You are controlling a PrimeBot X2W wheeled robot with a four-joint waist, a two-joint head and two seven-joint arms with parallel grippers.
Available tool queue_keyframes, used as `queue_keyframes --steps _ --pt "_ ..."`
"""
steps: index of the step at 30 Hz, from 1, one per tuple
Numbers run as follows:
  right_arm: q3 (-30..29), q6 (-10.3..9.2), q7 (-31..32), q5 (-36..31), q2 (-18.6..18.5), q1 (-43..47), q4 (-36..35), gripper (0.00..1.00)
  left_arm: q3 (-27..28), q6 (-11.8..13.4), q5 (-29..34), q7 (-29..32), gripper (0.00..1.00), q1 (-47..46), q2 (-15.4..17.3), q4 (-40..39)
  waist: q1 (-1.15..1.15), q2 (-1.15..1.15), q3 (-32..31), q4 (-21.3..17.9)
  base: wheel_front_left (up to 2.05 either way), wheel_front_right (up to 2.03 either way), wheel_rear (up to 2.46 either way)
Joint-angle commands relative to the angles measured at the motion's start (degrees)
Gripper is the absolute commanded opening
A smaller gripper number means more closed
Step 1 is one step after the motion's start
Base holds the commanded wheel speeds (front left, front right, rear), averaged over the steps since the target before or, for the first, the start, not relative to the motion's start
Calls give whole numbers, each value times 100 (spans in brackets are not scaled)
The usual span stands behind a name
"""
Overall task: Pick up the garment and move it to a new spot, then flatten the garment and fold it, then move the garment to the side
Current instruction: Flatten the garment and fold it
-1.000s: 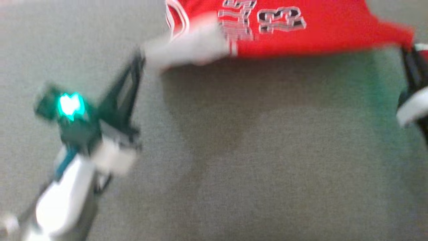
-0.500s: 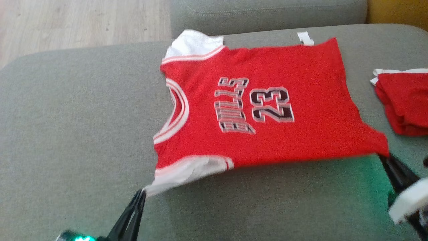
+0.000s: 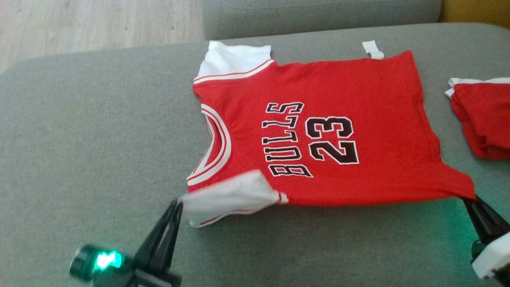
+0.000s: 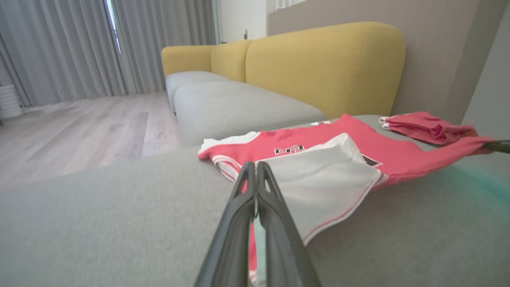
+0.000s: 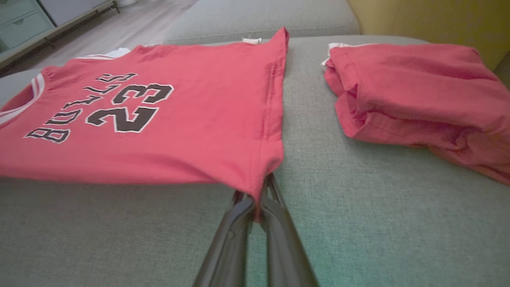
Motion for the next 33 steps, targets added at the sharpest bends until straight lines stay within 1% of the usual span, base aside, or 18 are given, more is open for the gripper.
queue_keyframes --steps 1,7,16,21,27,28,29,30,31,32,33 --pt "-72 39 65 -22 -155 -134 -117 0 154 -31 68 -28 0 -539 -41 -54 0 -1 116 27 0 0 0" --pt "-160 39 274 -132 -4 -601 -110 0 74 -139 240 -28 0 -1607 -252 351 0 -1 436 28 0 0 0" --pt "-217 39 494 -26 126 -1322 168 0 -31 -314 528 -28 0 -2969 -379 917 0 -1 796 102 0 0 0" --pt "-176 39 544 -1 206 -1592 329 0 -114 -380 592 -28 0 -3453 -498 1261 0 -1 928 118 0 0 0" --pt "-78 39 520 -10 291 -1856 519 0 -125 -405 654 -28 0 -3701 -571 1534 0 -1 998 107 0 0 0" --pt "-62 39 511 -3 318 -1908 558 12 -112 -397 673 -28 0 -3730 -587 1582 0 -1 1006 106 0 0 0" --pt "-57 39 480 2 347 -1962 593 39 -102 -388 691 -28 0 -3754 -606 1619 0 -1 1013 105 0 0 0" --pt "-62 39 439 10 379 -2014 628 95 -89 -365 711 -28 1 -3771 -627 1654 0 -1 1017 107 0 0 0" --pt "-82 39 385 10 409 -2064 673 100 -71 -322 740 -28 20 -3784 -650 1679 0 -1 1020 109 0 0 0" --pt "-96 39 329 -3 438 -2110 714 100 -50 -281 748 -28 42 -3784 -683 1709 0 -1 1022 112 0 0 0" --pt "-96 39 282 -16 464 -2143 744 100 -21 -223 761 -28 100 -3786 -720 1709 0 -1 1022 119 0 0 0"
